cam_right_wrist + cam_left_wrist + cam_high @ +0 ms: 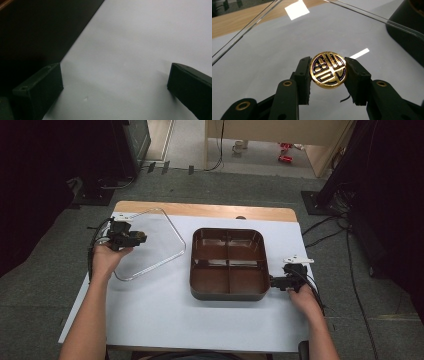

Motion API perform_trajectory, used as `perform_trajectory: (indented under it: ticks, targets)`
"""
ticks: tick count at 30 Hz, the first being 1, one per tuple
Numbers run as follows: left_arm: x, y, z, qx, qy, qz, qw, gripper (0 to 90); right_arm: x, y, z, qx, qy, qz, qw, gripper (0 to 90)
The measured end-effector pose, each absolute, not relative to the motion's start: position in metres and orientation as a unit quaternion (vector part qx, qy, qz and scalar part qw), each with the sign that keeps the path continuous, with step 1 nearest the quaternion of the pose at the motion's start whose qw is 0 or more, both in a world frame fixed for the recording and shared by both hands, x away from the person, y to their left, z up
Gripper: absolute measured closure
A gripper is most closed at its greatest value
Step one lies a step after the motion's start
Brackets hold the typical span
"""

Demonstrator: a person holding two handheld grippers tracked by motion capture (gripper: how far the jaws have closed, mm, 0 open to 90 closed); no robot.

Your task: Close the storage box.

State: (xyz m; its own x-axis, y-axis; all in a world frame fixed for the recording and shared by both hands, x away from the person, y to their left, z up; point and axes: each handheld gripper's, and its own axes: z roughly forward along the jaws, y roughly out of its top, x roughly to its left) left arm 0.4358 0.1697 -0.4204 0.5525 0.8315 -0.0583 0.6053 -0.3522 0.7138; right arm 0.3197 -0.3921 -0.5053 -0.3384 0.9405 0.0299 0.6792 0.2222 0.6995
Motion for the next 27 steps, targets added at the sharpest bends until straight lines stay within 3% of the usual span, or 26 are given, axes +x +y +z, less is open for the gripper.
perform_trajectory:
  ticks: [9,27]
  targets:
    - [0.423,0.162,-0.39,0.802,0.432,0.156,0.381,59.5,0.32,-0.392,-0.505,0.537,0.754,0.317,0.206,0.0]
    - [0.401,0.092,-0.362,0.824,0.357,0.136,0.418,59.5,0.32,-0.392,-0.505,0.537,0.754,0.317,0.206,0.0]
